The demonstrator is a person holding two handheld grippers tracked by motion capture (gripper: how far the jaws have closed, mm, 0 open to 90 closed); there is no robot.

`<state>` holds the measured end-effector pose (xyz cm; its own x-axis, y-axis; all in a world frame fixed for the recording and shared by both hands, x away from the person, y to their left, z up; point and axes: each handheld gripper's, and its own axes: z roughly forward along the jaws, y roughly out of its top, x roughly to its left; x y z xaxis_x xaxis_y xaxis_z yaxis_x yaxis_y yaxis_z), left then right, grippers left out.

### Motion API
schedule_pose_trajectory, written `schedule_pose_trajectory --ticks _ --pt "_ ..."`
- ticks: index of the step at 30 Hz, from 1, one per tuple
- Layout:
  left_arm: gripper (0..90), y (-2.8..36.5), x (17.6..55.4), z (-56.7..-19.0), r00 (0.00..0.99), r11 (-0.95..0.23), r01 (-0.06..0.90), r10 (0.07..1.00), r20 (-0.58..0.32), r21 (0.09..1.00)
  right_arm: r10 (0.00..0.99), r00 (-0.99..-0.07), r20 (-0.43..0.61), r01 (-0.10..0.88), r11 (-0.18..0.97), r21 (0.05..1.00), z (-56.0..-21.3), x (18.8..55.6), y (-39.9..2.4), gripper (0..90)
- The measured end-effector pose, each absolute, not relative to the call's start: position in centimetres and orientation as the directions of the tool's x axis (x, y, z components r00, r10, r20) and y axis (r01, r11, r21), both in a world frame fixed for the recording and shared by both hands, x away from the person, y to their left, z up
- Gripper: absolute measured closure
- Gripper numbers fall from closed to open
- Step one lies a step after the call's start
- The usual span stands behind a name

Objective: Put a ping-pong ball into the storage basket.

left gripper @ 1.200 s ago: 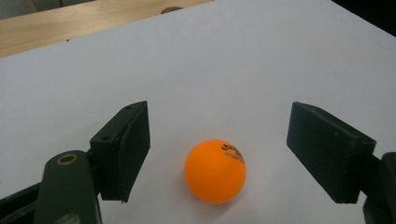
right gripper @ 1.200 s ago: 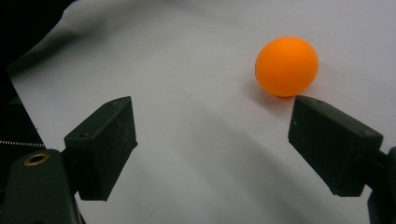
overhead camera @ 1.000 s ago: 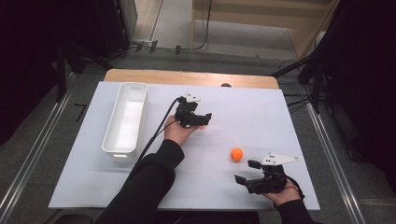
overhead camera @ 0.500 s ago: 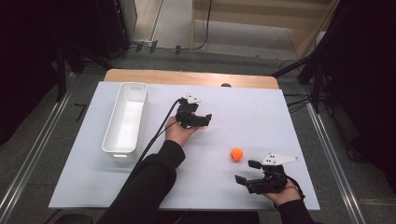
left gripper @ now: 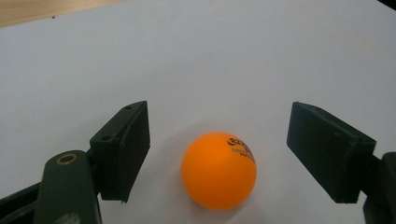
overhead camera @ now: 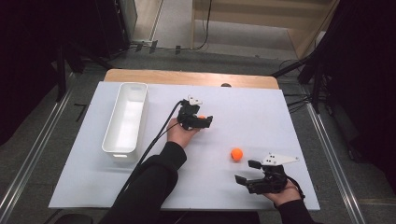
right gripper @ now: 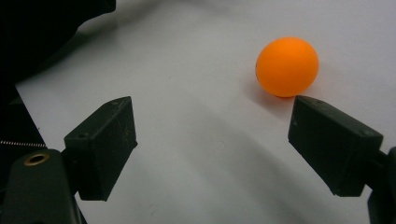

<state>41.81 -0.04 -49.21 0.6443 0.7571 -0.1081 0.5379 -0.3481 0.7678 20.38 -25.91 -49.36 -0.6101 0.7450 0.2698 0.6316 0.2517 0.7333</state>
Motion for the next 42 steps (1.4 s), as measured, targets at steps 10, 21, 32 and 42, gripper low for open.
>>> schedule_pose_trajectory --ticks 10,21,32,42 --pt "22.0 -0.4 41.8 -50.2 0.645 -0.380 0.556 0.758 -0.096 0.739 0.744 -0.611 0.270 0.632 0.252 0.733 -49.4 20.4 -25.9 13.6" --pt "22.1 -0.2 41.5 -51.1 0.637 -0.396 0.558 0.768 -0.070 0.729 0.744 -0.612 0.270 0.631 0.253 0.734 -49.3 20.4 -25.9 13.6" --pt "23.6 -0.3 41.3 -51.4 0.632 -0.417 0.547 0.774 -0.031 0.726 0.744 -0.613 0.266 0.630 0.257 0.733 -49.4 20.4 -25.8 13.6" --pt "37.8 -0.8 40.9 -51.4 0.651 -0.472 0.506 0.758 0.039 0.722 0.747 -0.611 0.262 0.629 0.258 0.733 -49.4 20.4 -25.8 13.6"
